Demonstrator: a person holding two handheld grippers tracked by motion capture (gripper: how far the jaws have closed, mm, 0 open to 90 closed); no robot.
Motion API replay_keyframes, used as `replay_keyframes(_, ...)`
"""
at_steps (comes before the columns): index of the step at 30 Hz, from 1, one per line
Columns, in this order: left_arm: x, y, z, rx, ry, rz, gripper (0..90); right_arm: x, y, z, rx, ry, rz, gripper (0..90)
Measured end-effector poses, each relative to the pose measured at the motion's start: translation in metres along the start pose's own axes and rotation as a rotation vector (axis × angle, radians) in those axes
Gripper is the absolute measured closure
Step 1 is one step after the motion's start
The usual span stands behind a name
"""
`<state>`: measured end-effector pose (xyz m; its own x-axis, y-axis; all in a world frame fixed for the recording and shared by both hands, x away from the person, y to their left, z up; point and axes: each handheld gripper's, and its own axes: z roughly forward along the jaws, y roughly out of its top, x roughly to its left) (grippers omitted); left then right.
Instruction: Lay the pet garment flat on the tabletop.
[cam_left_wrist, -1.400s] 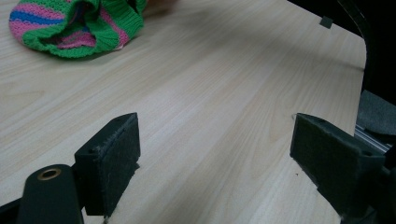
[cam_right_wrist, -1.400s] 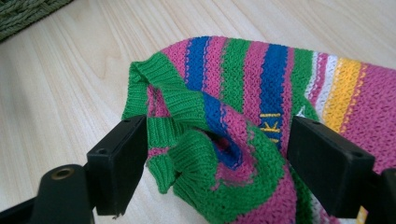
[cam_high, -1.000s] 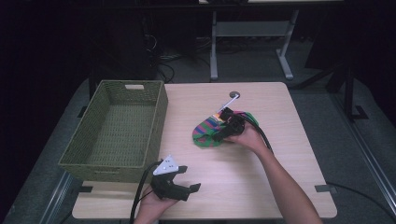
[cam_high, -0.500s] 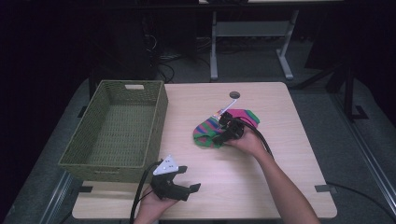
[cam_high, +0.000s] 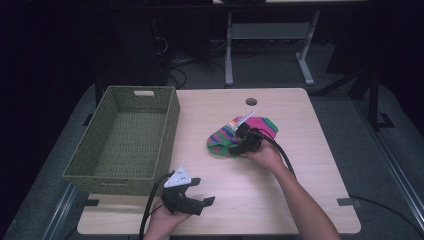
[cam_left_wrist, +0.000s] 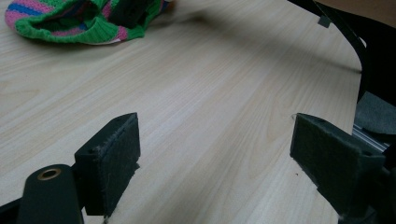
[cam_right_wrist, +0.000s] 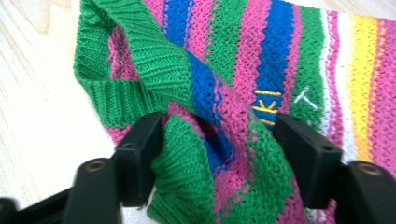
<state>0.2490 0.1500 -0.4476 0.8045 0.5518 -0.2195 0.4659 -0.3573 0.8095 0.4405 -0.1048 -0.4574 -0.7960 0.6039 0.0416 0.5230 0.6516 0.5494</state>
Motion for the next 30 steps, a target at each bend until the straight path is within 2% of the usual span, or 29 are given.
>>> replay_keyframes(13, 0.0003, -0.0004, -0.0001, -0.004, -0.001, -0.005, 15.7, -0.0008, -0.0031, -0.0031, -0.013, -0.018, 0.019, 47.1)
replay_keyframes(18, 0.0007, -0.0002, -0.0010, -0.005, 0.000, -0.006, 15.7, -0.0006, -0.0030, -0.0043, -0.010, -0.023, 0.021, 55.2)
replay_keyframes(21, 0.0008, -0.0002, -0.0016, -0.005, 0.001, -0.005, 15.7, 0.0007, -0.0040, -0.0051, -0.016, -0.024, 0.015, 61.7)
replay_keyframes(30, 0.0012, -0.0002, -0.0014, -0.003, 0.002, -0.004, 15.7, -0.0006, -0.0048, -0.0076, -0.013, -0.023, 0.001, 70.9)
